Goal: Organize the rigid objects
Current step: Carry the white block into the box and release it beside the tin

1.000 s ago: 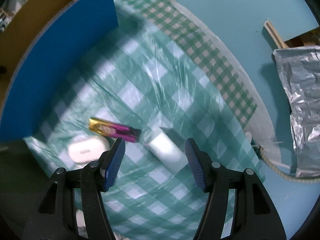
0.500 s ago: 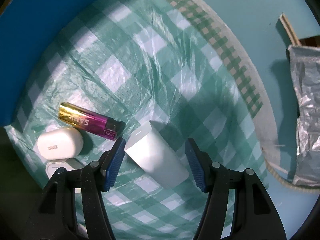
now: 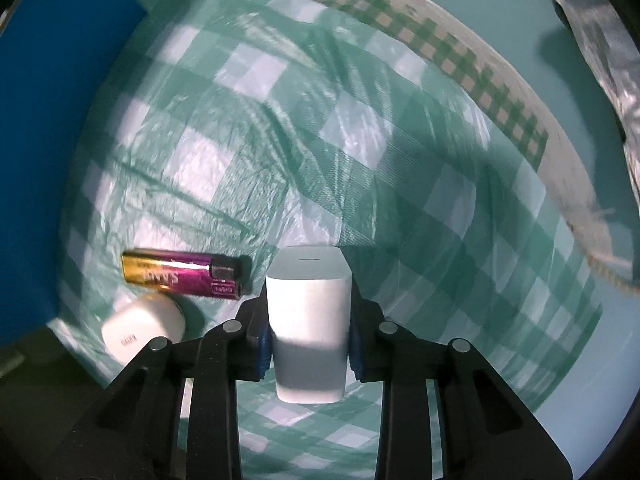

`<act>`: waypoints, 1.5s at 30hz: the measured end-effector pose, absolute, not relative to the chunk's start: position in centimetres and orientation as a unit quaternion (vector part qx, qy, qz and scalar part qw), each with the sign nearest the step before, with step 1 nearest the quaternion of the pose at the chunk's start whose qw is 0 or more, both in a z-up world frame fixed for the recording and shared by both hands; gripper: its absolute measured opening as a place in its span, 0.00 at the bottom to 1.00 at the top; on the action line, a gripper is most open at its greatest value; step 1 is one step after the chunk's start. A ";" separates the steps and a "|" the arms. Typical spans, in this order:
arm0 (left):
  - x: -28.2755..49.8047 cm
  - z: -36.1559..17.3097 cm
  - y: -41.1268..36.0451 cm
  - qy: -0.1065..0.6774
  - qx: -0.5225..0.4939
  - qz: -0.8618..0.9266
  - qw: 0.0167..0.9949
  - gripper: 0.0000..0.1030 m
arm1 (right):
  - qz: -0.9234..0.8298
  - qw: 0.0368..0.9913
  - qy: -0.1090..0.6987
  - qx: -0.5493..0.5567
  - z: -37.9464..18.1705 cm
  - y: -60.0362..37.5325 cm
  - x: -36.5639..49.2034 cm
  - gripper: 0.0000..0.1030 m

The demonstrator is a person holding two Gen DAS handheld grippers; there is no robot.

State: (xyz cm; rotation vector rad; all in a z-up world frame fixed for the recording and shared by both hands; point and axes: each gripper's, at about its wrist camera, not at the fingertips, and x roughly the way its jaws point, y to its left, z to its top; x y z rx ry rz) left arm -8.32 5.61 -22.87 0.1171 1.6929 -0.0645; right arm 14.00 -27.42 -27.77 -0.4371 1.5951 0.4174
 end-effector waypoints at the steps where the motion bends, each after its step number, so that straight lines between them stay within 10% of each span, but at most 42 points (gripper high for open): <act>1: -8.4 -22.9 5.6 0.748 0.052 -0.029 0.661 0.08 | 0.182 0.660 0.704 -0.192 -27.8 -27.4 14.0 0.27; 45: -7.4 -23.1 5.7 0.745 0.068 -0.052 0.662 0.08 | 0.285 0.693 0.639 -0.175 -14.2 -9.9 10.7 0.27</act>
